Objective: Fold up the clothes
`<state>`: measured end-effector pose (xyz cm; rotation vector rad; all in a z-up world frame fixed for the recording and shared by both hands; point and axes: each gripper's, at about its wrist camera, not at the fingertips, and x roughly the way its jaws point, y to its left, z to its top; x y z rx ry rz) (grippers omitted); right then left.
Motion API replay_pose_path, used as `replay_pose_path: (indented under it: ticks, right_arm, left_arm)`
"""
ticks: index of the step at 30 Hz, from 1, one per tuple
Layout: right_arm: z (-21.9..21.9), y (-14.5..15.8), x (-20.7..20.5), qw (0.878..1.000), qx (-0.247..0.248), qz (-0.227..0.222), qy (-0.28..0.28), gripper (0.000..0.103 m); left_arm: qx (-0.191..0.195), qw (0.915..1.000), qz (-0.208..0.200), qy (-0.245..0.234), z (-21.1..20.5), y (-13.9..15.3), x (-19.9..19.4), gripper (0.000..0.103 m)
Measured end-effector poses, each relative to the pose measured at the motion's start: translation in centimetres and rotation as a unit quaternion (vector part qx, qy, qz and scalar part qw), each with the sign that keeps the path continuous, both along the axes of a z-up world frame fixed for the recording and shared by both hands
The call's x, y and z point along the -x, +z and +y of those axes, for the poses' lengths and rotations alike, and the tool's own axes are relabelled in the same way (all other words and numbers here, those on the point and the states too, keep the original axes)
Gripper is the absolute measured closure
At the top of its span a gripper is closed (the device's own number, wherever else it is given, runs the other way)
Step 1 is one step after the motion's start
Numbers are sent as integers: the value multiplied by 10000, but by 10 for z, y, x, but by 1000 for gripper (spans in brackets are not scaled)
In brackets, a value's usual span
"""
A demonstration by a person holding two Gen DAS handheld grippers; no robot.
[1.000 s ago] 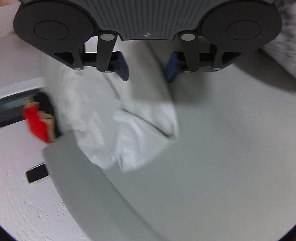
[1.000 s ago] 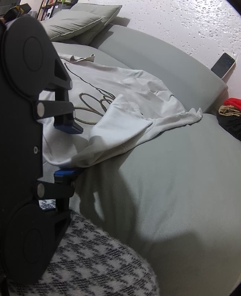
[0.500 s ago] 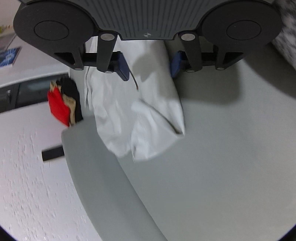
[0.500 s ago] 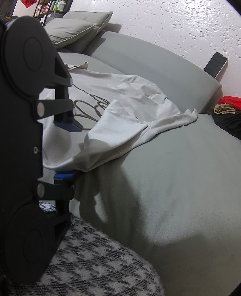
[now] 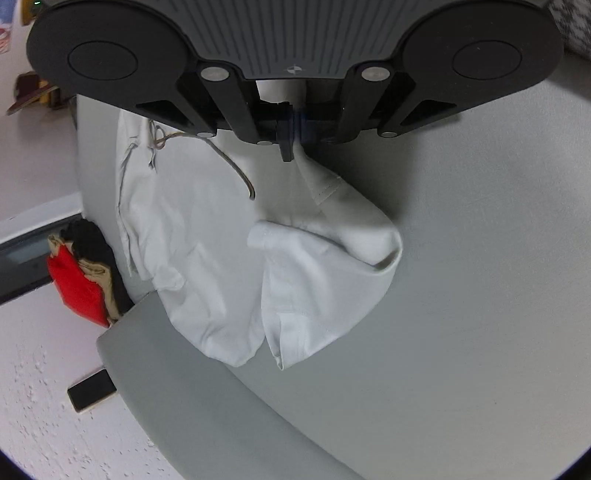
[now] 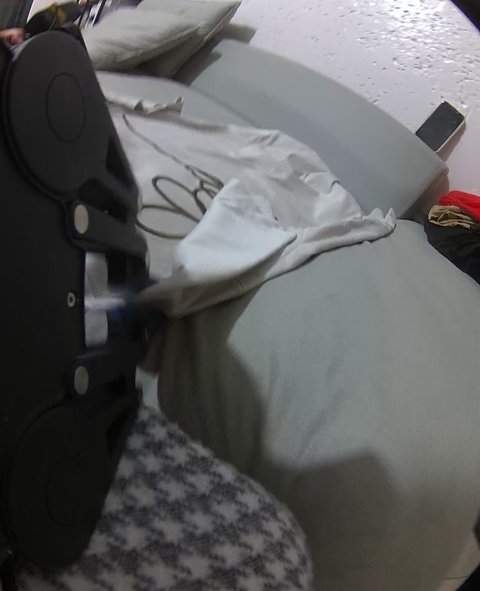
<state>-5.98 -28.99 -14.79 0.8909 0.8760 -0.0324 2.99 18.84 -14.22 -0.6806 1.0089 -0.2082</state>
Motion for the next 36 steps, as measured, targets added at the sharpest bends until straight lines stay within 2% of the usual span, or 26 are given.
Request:
replay_pose_path:
  ticks: [3,6,8,10,11,12,14,17,18,19,21,23,24,27,30,32,34,36]
  right_arm:
    - [-2,24,-18,9998,-191,-55,-6,101]
    - [-4,48,-36,9992,-382,-110,-12,101]
    - [-6,63,-48,9986,-509,-146,-16,101]
    - [-7,79,-60,9978,-637,-183,-19,101]
    - [-9,99,-62,9969,-662,-414,-46,101]
    - [-14,131,-57,9940,-644,-883,-98,101]
    - [-23,196,-49,9814,-604,-1812,-203,101]
    - [-36,285,-31,9483,-533,-3107,-368,101]
    - [-39,298,-18,9411,-498,-3317,-431,101]
    - [-41,307,-10,9397,-484,-3355,-449,101]
    - [-49,314,4,9367,-801,-3386,-399,101]
    - [-54,324,26,9222,-1111,-3687,-350,101]
    - [-54,332,39,9154,-1077,-3866,-313,101]
    - [-53,355,80,8913,-973,-4424,-187,101]
    - [-46,379,118,8586,-815,-5061,-6,101]
    - [-41,388,133,8515,-607,-5209,56,101]
    - [-38,390,133,8572,-563,-5118,117,101]
    - [-33,384,116,8667,-498,-4962,102,101]
  left_arm:
    - [-168,9998,-73,64,-3,20,6,103]
    - [-111,9999,-62,89,-8,56,-9,103]
    - [-95,9999,-65,82,-16,94,-30,103]
    - [128,9994,-310,86,-23,144,-49,103]
    - [276,9981,-538,128,-24,172,-54,103]
    - [431,9952,-856,211,-24,203,-55,103]
    - [753,9826,-1654,391,-18,262,-42,103]
    - [875,9570,-2693,632,-8,324,1,103]
    - [795,9521,-2871,696,-6,337,15,103]
    - [763,9484,-2987,741,-6,346,27,103]
    - [802,9374,-3295,789,-3,362,54,103]
    - [890,9159,-3824,834,2,380,88,103]
    - [879,9049,-4072,870,2,388,101,103]
    - [864,8815,-4537,979,3,409,132,103]
    - [852,8596,-4923,1072,7,428,163,102]
    - [773,8549,-5014,1084,8,435,174,102]
    - [820,8607,-4923,1003,9,435,172,102]
    - [744,8700,-4768,1011,8,428,153,102]
